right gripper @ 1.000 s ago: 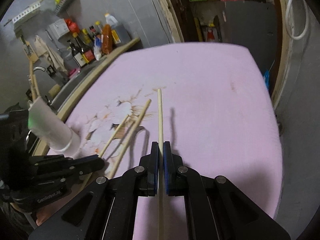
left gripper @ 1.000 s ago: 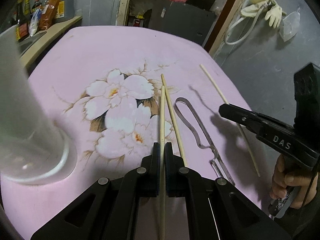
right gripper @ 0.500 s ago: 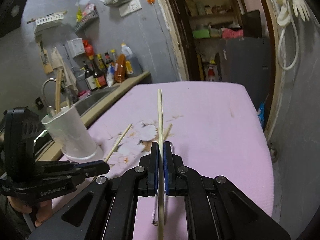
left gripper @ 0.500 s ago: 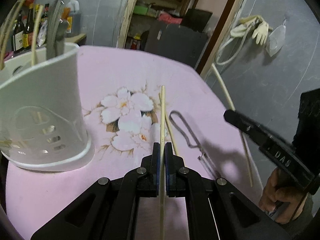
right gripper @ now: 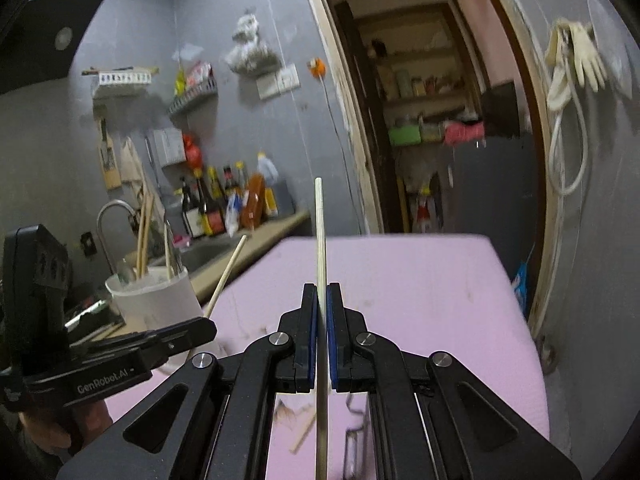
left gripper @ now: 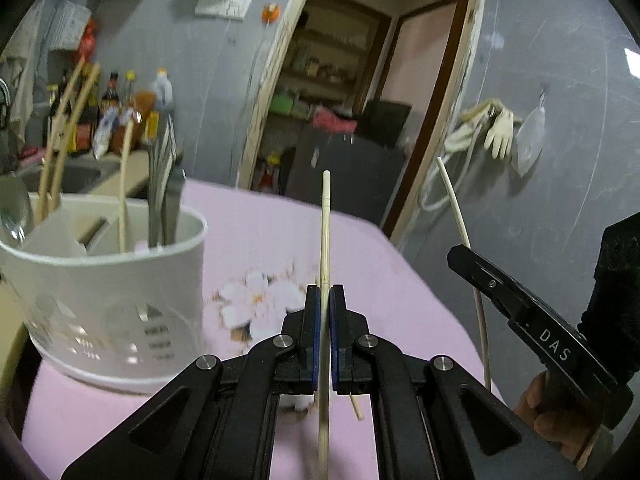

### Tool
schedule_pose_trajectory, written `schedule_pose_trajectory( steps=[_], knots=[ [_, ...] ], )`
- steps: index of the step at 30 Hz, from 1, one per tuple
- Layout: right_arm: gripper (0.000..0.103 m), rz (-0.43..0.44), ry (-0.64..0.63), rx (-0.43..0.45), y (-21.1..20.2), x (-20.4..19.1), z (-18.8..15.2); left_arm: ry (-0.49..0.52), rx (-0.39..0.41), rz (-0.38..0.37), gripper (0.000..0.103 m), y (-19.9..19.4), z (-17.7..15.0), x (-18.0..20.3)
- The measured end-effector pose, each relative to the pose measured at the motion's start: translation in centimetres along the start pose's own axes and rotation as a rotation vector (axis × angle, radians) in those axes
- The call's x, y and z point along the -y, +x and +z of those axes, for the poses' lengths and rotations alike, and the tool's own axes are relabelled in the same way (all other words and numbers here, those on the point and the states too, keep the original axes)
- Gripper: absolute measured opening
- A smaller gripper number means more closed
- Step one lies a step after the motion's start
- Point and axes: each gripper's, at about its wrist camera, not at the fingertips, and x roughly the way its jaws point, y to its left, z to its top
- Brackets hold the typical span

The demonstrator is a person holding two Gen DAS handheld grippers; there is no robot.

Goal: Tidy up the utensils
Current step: 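Lift both held chopsticks and carry them over the white holder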

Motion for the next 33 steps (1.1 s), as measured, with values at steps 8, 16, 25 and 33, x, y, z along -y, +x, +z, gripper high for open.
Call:
schedule_pose_trajectory(
  steps=[8,16,25,33],
  knots=[
    [0.003,0.026,-0.007,0.160,-0.3,-2.3,1.7,-0.001,0.191,0.018,0.002,-3.0,2.3,-0.8],
    [0.003,0.058,0.000,0.314,1.1,-5.9,4.3,-0.013,0.336,0.101,0.003,-6.0,5.2,-5.0],
    [0.003,0.136,0.039,0.376,4.9,-9.8,5.6,-0.068,0.452,0.216,0.003,-8.7,8.3,-12.4],
    [0.003,0.251,0.072,0.387,7.8,-12.4,5.2,-0.190,0.524,0.268,0.003,-9.2,7.6,-19.7]
  ],
)
